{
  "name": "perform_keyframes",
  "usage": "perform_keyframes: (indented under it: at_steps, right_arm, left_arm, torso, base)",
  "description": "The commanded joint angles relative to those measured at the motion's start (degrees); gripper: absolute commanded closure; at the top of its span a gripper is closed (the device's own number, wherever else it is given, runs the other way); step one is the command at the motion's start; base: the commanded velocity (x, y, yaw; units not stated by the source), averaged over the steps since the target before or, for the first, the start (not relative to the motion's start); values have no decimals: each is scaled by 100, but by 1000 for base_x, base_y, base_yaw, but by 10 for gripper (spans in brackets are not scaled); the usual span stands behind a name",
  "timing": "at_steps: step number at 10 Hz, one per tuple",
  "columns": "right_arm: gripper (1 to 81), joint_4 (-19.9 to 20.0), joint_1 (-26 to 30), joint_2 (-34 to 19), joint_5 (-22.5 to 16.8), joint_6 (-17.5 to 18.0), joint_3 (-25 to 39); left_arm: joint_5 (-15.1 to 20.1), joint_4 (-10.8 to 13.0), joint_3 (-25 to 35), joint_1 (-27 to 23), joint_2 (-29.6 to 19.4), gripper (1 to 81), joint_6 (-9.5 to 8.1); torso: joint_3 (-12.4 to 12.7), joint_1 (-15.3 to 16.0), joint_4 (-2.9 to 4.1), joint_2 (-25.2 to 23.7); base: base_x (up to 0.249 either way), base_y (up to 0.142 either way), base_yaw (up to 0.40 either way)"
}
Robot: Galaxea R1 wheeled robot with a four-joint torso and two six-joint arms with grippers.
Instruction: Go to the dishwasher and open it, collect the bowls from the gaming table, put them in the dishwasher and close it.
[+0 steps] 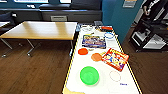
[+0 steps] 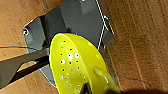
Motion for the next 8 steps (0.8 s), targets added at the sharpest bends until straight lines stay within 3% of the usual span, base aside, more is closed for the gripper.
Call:
perform_keyframes:
  at_steps: [1,4,5,6,8]
  right_arm:
    - [811,-316,-196,77,-317,-26,-330]
    - [811,-369,-180,191,-317,-26,-330]
    - [811,-404,-179,235,-317,-34,-303]
    - [811,-448,-170,365,-317,-34,-408]
    - [811,-457,-153,525,-326,-34,-585]
  left_arm:
    - [286,-43,1220,-520,-1121,10,-337]
    - [295,-69,2361,-1283,-1902,10,-968]
    - [295,-70,2635,-1487,-2185,10,-1269]
    - [295,-52,3036,-1714,-2533,10,-1383]
    - [374,-96,3382,-2234,-2852,10,-1400]
  torso:
    - [0,0,0,0]
    - [0,0,0,0]
    - [0,0,0,0]
    - [0,0,0,0]
    - [0,0,0,0]
  base:
    - [0,0,0]
    - [0,0,0]
    - [0,0,0]
    - [0,0,0]
    - [0,0,0]
